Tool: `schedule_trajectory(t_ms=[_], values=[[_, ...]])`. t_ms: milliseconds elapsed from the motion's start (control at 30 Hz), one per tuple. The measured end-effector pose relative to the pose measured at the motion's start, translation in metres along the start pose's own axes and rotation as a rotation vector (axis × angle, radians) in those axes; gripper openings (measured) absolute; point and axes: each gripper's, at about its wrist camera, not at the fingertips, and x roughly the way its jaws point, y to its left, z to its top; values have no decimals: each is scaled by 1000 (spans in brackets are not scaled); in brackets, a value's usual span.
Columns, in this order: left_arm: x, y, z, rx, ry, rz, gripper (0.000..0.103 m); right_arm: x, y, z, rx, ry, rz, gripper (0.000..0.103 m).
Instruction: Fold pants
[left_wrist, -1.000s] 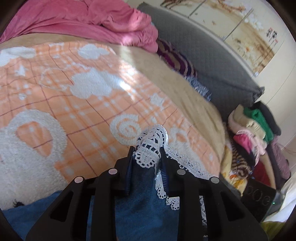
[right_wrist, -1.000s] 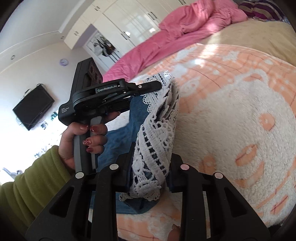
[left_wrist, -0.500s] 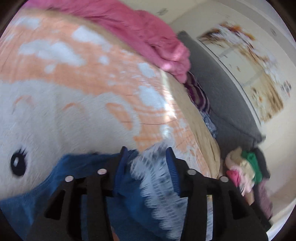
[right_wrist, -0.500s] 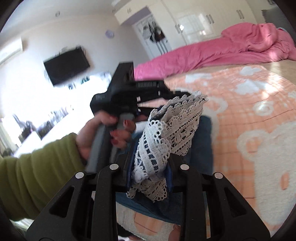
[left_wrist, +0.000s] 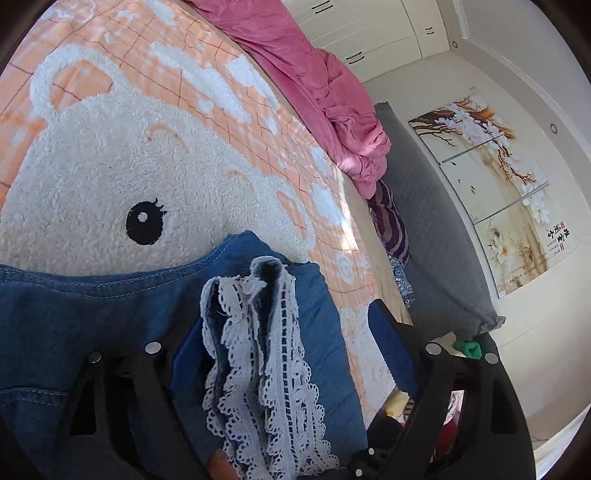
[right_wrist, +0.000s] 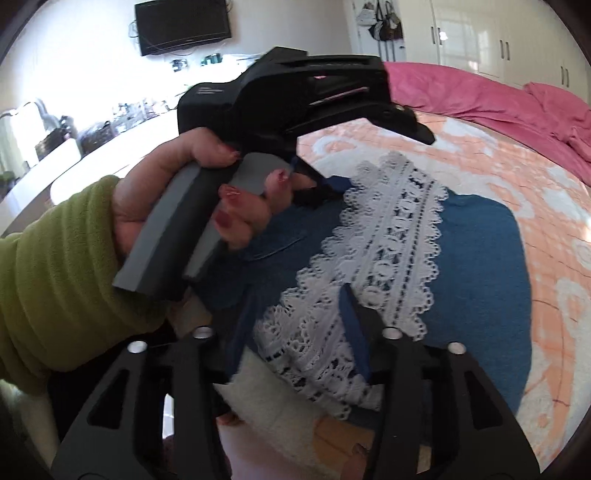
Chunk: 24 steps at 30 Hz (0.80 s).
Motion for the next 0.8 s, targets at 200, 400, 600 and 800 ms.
schedule_trajectory(t_ms=[200, 400, 600, 800], values=[[6, -5, 3, 57, 22, 51, 63, -32, -15, -9, 52, -56, -34, 57], [11, -15, 16, 134, 28, 133, 16, -36, 3, -20, -42, -23, -112, 57], [-2, -18, 26, 234, -27, 218, 20, -7, 16, -15, -107, 52, -140, 47], [-12, 1, 24, 185, -1, 253, 59, -2, 13, -18, -101, 63, -113, 46]])
